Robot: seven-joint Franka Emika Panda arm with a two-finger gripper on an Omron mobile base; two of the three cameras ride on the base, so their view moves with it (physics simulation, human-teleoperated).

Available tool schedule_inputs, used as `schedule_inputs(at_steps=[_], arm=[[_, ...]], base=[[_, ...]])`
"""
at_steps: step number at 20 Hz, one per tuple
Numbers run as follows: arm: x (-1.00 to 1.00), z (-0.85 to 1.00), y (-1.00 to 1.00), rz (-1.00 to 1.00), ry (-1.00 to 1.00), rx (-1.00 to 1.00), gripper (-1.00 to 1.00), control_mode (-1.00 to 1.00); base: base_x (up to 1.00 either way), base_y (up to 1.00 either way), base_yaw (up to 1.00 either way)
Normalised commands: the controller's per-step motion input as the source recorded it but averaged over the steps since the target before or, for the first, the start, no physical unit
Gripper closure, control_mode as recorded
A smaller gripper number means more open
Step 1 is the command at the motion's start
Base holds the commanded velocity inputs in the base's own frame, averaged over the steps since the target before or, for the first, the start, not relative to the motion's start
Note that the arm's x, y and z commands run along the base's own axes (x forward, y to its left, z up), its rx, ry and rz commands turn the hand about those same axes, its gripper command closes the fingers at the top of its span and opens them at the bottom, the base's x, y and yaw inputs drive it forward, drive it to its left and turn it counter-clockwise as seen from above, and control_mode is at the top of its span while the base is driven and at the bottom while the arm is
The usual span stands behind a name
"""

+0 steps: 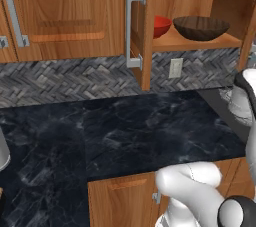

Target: Open the cabinet. Pick the bowls from the counter and place them in the cabinet. Then close the cabinet.

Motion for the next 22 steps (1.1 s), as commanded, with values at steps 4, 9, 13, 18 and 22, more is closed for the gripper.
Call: schedule_inputs(at_steps=[4, 9, 13, 18, 22], arm=[[0.46, 0.0, 0.15, -0.11, -0.01, 0.0, -1.0, -1.0], [0.46, -0.01, 0.27, -0.02, -0.05, 0.02, -1.0, -1.0], [0.48, 0.0, 0.26, 0.0, -0.05, 0.04, -1.0, -1.0], [0.43, 0.0, 0.11, 0.0, -0.04, 0.06, -1.0, -1.0], [0.61, 0.0, 0.0, 0.06, 0.0, 0.08, -1.0, -1.0]], base=[[0.0, 0.0, 0.0], [0.0, 0.0, 0.0], [0.0, 0.0, 0.0], [0.0, 0.0, 0.0], [0.0, 0.0, 0.0]])
